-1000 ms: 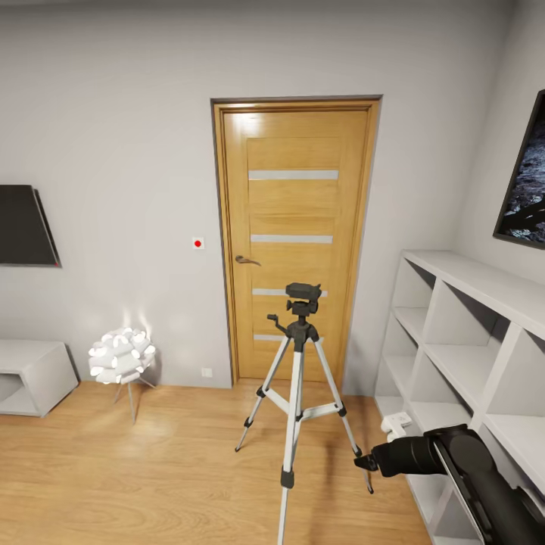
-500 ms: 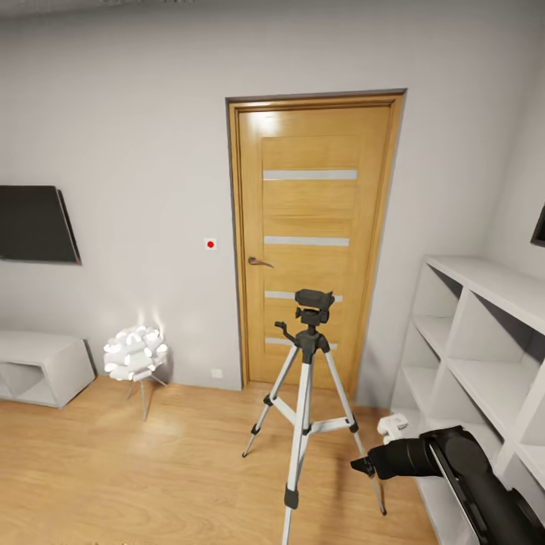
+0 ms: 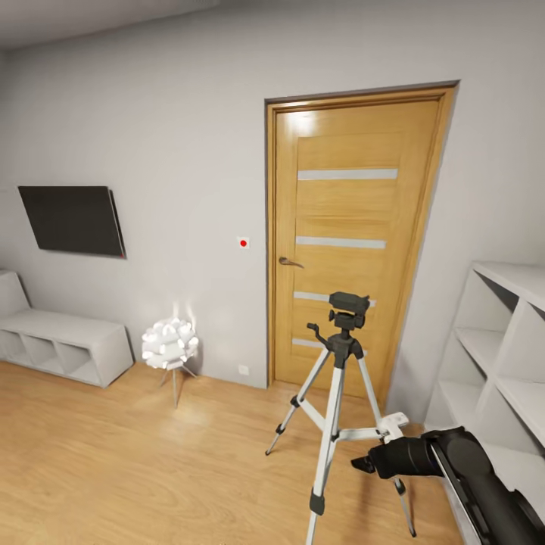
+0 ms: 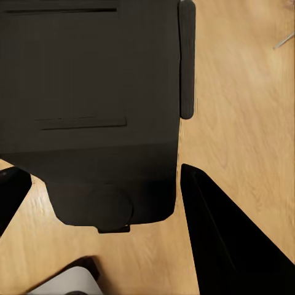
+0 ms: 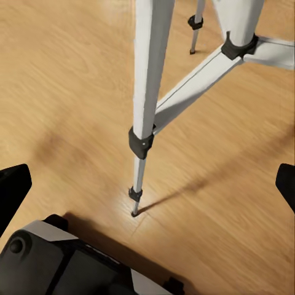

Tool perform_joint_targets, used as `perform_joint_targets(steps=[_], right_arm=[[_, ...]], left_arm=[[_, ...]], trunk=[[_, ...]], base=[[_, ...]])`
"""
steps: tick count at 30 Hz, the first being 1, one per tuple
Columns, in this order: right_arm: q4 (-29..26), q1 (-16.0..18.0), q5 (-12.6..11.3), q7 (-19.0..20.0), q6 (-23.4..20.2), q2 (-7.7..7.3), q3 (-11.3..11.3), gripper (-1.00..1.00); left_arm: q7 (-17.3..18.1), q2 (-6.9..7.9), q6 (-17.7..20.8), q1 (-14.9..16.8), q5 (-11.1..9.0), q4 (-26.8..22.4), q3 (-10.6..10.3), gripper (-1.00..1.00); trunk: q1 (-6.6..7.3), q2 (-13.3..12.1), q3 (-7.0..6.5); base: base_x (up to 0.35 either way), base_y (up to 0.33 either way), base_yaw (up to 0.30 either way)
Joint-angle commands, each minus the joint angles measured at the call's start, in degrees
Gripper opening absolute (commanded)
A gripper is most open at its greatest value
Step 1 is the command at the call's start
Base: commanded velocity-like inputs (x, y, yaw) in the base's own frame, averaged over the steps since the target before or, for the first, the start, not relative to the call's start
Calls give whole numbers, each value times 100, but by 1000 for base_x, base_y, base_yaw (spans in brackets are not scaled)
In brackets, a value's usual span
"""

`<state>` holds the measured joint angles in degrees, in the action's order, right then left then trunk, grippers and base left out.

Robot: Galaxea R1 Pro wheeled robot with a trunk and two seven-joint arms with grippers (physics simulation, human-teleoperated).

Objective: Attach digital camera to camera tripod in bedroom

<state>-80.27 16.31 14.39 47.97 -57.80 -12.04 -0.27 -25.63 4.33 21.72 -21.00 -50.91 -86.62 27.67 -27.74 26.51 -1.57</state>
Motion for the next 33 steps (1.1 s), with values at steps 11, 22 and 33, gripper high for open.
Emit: perform_joint_targets(steps=[11,22,33], right_arm=[[-220,-417,70,33,1023,-17,-15,100],[-250,-548,72,12,1341,-48,-43,100],[-250,-589,72,15,1368,-64,-51,100]], left_arm=[[-26,-23,24,16,5,12,-12,-100],[-37,-28,25,17,29,7,-20,-100],[-51,-28,21,17,44,12,-22,-100]], trunk=[[-2,3,0],[-2,3,0],[-2,3,0]], base=[[0,-40,279],[8,-275,115],[185,-101,7]])
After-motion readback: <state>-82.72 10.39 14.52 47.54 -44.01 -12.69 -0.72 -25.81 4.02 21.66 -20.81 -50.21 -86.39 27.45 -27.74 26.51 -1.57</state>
